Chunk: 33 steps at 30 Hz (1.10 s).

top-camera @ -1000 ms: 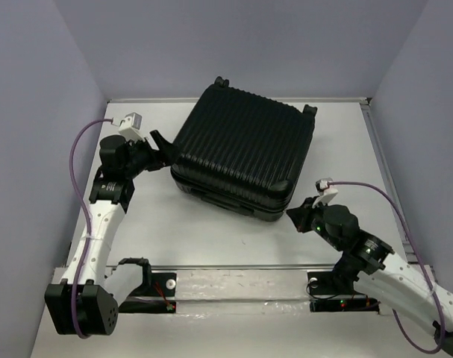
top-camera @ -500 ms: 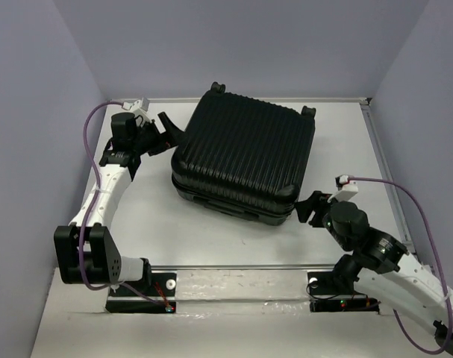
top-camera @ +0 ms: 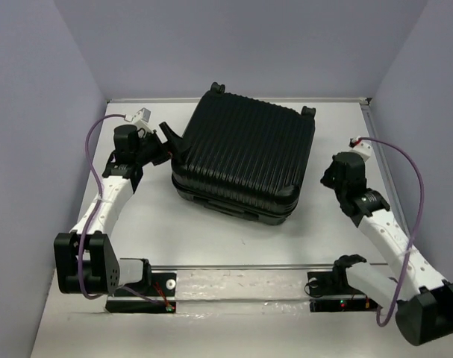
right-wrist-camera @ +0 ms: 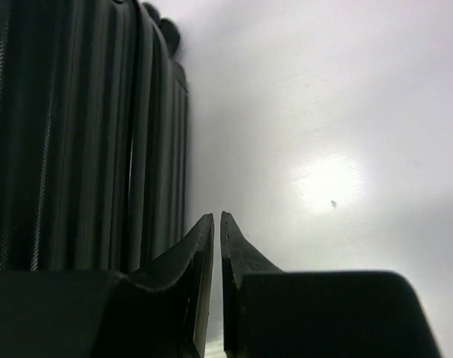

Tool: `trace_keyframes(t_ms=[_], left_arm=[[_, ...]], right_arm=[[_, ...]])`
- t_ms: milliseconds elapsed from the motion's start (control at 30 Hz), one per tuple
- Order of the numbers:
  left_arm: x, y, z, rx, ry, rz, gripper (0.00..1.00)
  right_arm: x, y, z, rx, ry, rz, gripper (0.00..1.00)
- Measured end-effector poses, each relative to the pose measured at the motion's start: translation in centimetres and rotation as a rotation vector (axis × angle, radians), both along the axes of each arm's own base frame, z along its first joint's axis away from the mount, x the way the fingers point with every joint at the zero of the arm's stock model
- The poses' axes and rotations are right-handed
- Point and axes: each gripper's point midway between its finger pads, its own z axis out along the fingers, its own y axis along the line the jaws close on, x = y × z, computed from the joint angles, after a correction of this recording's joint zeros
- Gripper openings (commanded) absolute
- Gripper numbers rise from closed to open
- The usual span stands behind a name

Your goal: Pack the luggage

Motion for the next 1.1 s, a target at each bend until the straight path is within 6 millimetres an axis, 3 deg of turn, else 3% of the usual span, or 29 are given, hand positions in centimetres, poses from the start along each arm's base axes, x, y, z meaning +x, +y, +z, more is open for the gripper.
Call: trace_keyframes(t_ms=[67, 167, 267, 300, 367, 400, 533, 633, 700, 767, 800, 833, 867, 900, 933, 1000, 1100], left_arm=[[-0.2, -0.4, 0.1, -0.001, -0.009, -0.006, 0.99], [-0.6, -1.4, 0.0, 0.005, -0.013, -0.027, 0.99], [-0.6, -1.3, 0.1, 0.028, -0.032, -0.005, 0.99], [-0.6, -1.0, 0.2, 0.037, -0.042, 0.016, 0.99], [-1.0, -0.3, 0.1, 0.053, -0.051, 0.057, 0.99], [-1.2, 0.0, 0.2, 0.058, -0.059, 0.073, 0.99], [-2.2, 1.4, 0.3, 0.082, -0.059, 0.138, 0.99], [-2.8, 2.0, 0.5, 0.091, -0.054, 0.165, 0.99], [-3.4, 2.2, 0.9, 0.097, -0.055, 0.175, 0.99], [-4.2, 2.4, 1.5, 0.105, -0.058, 0.176, 0.99], [-4.5, 2.4, 1.9, 0.111, -0.064, 0.171, 0.99], [-4.9, 2.4, 2.4, 0.118, -0.072, 0.164, 0.99], [-5.2, 2.2, 3.3, 0.119, -0.084, 0.151, 0.99], [-5.7, 2.1, 4.2, 0.123, -0.100, 0.136, 0.99], [-5.9, 2.1, 4.9, 0.122, -0.115, 0.133, 0.99], [-6.4, 2.4, 7.7, 0.116, -0.194, 0.134, 0.99], [-7.1, 3.2, 10.6, 0.118, -0.284, 0.153, 0.99]], right_arm=[[2.1, -0.2, -1.2, 0.040, 0.031, 0.036, 0.21], [4.1, 4.2, -3.2, 0.119, 0.101, 0.261, 0.23], [5.9, 5.9, -4.8, 0.158, 0.160, 0.368, 0.26], [6.9, 6.3, -4.5, 0.180, 0.160, 0.398, 0.27], [8.3, 7.1, -4.4, 0.211, 0.171, 0.443, 0.39], [9.3, 7.6, -4.2, 0.226, 0.175, 0.465, 0.51], [13.4, 8.5, -3.8, 0.248, 0.170, 0.498, 0.71], [15.0, 8.8, -2.3, 0.236, 0.139, 0.519, 0.71], [15.5, 8.9, -0.3, 0.232, 0.092, 0.534, 0.63], [15.2, 8.9, 1.6, 0.226, 0.042, 0.548, 0.51], [14.3, 8.9, 2.8, 0.219, 0.011, 0.562, 0.39], [13.5, 9.0, 3.8, 0.223, -0.023, 0.578, 0.33], [12.2, 9.1, 4.7, 0.227, -0.047, 0.593, 0.28], [10.2, 9.3, 5.5, 0.230, -0.080, 0.610, 0.15], [9.2, 9.3, 6.1, 0.228, -0.104, 0.617, 0.10], [6.6, 9.2, 6.2, 0.227, -0.153, 0.627, 0.08], [3.1, 8.7, 4.1, 0.236, -0.173, 0.635, 0.08]])
